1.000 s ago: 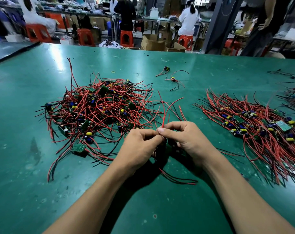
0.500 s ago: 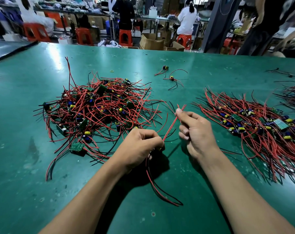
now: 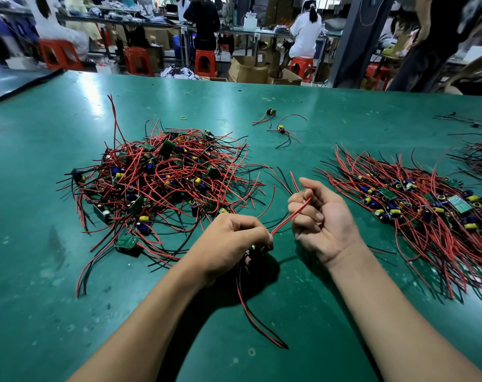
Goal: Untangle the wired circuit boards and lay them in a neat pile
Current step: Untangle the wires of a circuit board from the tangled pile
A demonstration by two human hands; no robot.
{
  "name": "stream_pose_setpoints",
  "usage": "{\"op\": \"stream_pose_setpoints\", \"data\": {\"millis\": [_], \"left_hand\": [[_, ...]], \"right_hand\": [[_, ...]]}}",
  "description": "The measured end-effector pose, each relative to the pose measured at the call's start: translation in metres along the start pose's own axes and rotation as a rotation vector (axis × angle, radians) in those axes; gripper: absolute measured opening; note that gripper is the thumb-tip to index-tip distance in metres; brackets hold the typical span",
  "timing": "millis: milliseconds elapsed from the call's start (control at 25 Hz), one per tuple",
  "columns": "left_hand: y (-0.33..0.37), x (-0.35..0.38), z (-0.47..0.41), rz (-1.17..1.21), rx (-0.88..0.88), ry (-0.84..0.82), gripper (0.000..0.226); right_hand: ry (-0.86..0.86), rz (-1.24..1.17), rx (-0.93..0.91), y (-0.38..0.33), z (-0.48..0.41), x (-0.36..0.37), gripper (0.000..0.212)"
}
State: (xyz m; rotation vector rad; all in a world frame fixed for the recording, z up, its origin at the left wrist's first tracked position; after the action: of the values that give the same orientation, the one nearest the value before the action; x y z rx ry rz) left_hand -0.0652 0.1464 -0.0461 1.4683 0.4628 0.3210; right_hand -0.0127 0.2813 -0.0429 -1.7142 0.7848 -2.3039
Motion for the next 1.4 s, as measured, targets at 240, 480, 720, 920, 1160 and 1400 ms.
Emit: {"op": "stream_pose_setpoints", "data": {"millis": [240, 480, 720, 920, 1160, 1400], "left_hand": [[-0.002, -0.001, 0.001, -0.026, 0.025, 0.029, 0.016], [-0.002, -0.005, 0.002, 0.157, -0.004, 0.117, 0.012], [0.001, -0.006, 0.006, 0.196, 0.037, 0.134, 0.017], [0.002, -0.006, 0.007, 0.148, 0.006, 0.096, 0.015], [0.0, -0.004, 0.005, 0.216, -0.015, 0.076, 0.012], [0.0, -0.002, 0.004, 0.134, -0.011, 0.038, 0.015]], "right_hand": [[0.069, 0.189, -0.075, -0.007, -0.001, -0.005, 0.033], [-0.066, 0.594, -0.095, 0.005, -0.002, 0.0, 0.044], [-0.159, 0.857, -0.041, 0.023, -0.003, -0.003, 0.041], [-0.025, 0.993, -0.309, 0.004, -0.003, -0.003, 0.013], [0.116, 0.942, -0.53, -0.013, 0.0, -0.006, 0.026], [0.215, 0.683, -0.574, -0.023, 0.002, -0.014, 0.026]]}}
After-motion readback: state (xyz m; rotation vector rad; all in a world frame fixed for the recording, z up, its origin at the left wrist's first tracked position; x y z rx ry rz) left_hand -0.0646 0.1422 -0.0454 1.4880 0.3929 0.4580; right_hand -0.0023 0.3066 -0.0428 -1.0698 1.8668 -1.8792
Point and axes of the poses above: each hand's wrist, its own z-axis away from the middle knuckle, its own x-axis out of the palm, y = z × x, the point moved 6 cm from there along -z, towards the middle knuckle, and after that the axes turned 7 degrees about -y, right-handed, at the moved point
